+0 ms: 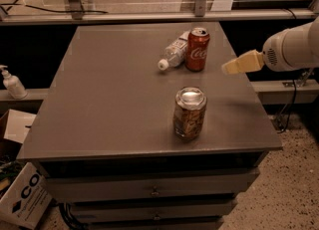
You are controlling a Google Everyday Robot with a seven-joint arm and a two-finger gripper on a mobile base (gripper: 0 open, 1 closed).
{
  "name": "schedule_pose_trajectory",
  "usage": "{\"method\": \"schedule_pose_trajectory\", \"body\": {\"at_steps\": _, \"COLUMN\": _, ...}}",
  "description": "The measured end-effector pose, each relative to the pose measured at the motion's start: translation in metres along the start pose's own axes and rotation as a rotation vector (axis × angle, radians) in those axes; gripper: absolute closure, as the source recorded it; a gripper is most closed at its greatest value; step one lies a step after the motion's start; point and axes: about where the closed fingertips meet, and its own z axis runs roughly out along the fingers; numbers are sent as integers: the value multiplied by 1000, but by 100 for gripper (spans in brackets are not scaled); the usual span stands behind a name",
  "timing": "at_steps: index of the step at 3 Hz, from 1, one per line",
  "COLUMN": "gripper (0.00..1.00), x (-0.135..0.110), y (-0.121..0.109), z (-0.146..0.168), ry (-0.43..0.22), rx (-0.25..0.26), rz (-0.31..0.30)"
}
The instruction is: Move coke can near blue plastic bottle
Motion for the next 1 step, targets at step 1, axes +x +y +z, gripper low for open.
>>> {"method": "schedule_pose_trajectory", "body": {"at_steps": 1, "gripper": 0, "x": 1, "y": -1, "z": -1, "ry": 0, "rx": 2, "rz": 1}}
